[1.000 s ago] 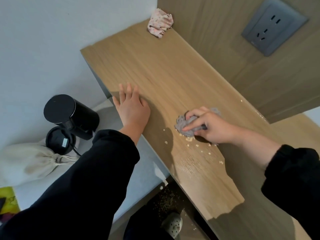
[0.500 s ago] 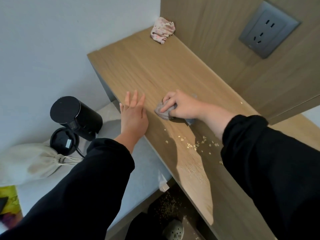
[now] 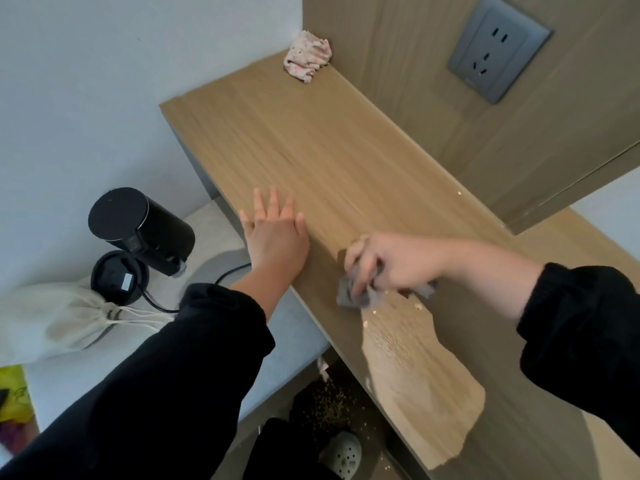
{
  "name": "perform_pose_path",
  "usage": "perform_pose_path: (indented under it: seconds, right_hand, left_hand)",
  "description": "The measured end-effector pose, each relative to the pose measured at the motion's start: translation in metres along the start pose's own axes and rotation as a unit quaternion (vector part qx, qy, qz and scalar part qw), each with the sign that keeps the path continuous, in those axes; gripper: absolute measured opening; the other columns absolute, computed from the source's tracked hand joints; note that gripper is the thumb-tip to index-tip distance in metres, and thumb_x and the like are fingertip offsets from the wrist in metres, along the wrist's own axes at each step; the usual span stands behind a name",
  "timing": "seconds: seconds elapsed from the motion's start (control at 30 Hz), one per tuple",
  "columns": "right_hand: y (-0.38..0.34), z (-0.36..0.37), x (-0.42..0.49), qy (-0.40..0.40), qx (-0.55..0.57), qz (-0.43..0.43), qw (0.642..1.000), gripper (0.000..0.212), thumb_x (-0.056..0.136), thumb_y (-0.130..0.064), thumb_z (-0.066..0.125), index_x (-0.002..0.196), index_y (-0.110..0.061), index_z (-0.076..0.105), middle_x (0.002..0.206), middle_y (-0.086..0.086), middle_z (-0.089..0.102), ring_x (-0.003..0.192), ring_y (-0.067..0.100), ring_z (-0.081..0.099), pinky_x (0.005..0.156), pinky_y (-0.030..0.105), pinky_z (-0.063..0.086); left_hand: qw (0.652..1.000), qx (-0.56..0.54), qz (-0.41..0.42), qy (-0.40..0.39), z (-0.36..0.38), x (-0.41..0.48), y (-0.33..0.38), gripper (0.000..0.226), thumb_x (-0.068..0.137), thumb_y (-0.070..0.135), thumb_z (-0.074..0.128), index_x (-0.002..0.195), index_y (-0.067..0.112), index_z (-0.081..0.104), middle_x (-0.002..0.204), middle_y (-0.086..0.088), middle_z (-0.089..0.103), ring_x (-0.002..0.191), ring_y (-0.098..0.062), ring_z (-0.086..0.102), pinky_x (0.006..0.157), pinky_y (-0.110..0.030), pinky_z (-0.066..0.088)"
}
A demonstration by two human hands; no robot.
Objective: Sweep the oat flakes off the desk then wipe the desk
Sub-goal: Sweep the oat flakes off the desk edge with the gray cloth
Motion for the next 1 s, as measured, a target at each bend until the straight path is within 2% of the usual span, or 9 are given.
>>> perform_pose_path:
  seconds: [0.1,0.23,0.37,0.43,0.53,0.6,0.77,0.9,1.0]
  right_hand:
    - [0.018,-0.046,-0.019,0.163,0.113,0.070,0.978,0.041,0.081,0.013,0.058,0.084,-0.025,0.075,0.103,-0.012,0.060,0.091,0.001,0.057,0.080,0.008,0.041]
    - [0.069,-0.066,-0.022,0.259,0.062,0.164,0.950,0.030,0.089,0.001,0.060,0.099,-0.023,0.074,0.113,-0.006,0.056,0.102,0.011,0.053,0.089,0.012,0.038]
    - [0.087,-0.020,-0.025,0.291,0.021,0.176,0.940,0.030,0.093,-0.005,0.058,0.116,-0.019,0.070,0.121,-0.001,0.049,0.118,0.019,0.045,0.100,0.018,0.027]
    - [0.076,0.006,-0.034,0.251,0.023,0.156,0.955,0.030,0.094,-0.006,0.057,0.115,-0.021,0.071,0.120,-0.005,0.049,0.116,0.016,0.044,0.099,0.019,0.028]
    - [0.055,0.018,-0.058,0.188,0.107,0.151,0.965,0.030,0.093,-0.003,0.058,0.106,-0.025,0.073,0.117,-0.011,0.052,0.108,0.010,0.051,0.091,0.016,0.039]
    - [0.049,0.005,-0.074,0.231,0.168,0.161,0.945,0.031,0.093,-0.005,0.058,0.106,-0.029,0.072,0.115,-0.016,0.055,0.102,0.005,0.055,0.081,0.011,0.044]
    - [0.084,-0.048,-0.062,0.452,0.010,0.197,0.870,0.031,0.094,-0.006,0.056,0.121,-0.015,0.067,0.117,0.002,0.050,0.111,0.020,0.046,0.095,0.017,0.030]
    - [0.119,-0.039,-0.039,0.392,-0.175,0.323,0.844,0.041,0.094,-0.015,0.049,0.135,-0.014,0.055,0.130,0.014,0.045,0.113,0.036,0.039,0.097,0.044,0.040]
    - [0.112,-0.007,-0.045,0.424,-0.148,0.318,0.835,0.045,0.090,-0.010,0.053,0.135,-0.014,0.055,0.134,0.015,0.045,0.114,0.037,0.038,0.101,0.042,0.037]
  left_hand:
    - [0.999,0.015,0.043,-0.010,0.007,-0.015,0.018,0.052,0.102,0.033,0.020,0.153,0.022,0.020,0.162,-0.003,0.004,0.148,-0.023,-0.009,0.118,-0.047,-0.006]
    - [0.997,0.049,0.057,0.003,0.014,-0.020,0.021,0.055,0.101,0.036,0.020,0.154,0.022,0.015,0.162,-0.005,0.001,0.149,-0.022,-0.006,0.120,-0.046,-0.002]
    - [0.997,0.045,0.063,0.002,0.014,-0.020,0.022,0.058,0.098,0.038,0.021,0.153,0.023,0.018,0.162,-0.004,0.004,0.149,-0.022,-0.005,0.120,-0.048,-0.002]
    - [0.997,0.044,0.071,-0.001,0.013,-0.020,0.023,0.058,0.098,0.039,0.023,0.153,0.023,0.019,0.162,-0.004,0.005,0.149,-0.021,-0.004,0.119,-0.049,-0.002]
    - [0.996,0.039,0.076,0.002,0.012,-0.022,0.024,0.057,0.098,0.039,0.024,0.153,0.023,0.020,0.162,-0.003,0.007,0.149,-0.020,-0.004,0.119,-0.049,-0.003]
    - [0.997,0.024,0.075,0.007,0.012,-0.023,0.024,0.056,0.098,0.037,0.025,0.152,0.023,0.022,0.162,-0.003,0.009,0.149,-0.019,-0.003,0.119,-0.048,-0.004]
    - [0.997,0.003,0.073,0.029,0.013,-0.021,0.022,0.053,0.098,0.036,0.028,0.149,0.023,0.031,0.160,-0.001,0.018,0.149,-0.018,0.004,0.120,-0.049,0.001]
    - [0.997,0.000,0.069,0.026,0.012,-0.021,0.022,0.053,0.097,0.035,0.030,0.149,0.024,0.032,0.160,0.000,0.019,0.149,-0.017,0.005,0.120,-0.048,0.002]
    - [0.997,-0.008,0.069,0.028,0.011,-0.022,0.022,0.052,0.097,0.033,0.032,0.148,0.024,0.033,0.160,0.000,0.019,0.149,-0.017,0.005,0.120,-0.047,0.001]
Point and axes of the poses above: each hand's wrist, its own x-axis towards the middle knuckle, its own z-axis out of the palm, y = z × x, the point moved 1 cm from there along x, towards the middle knuckle
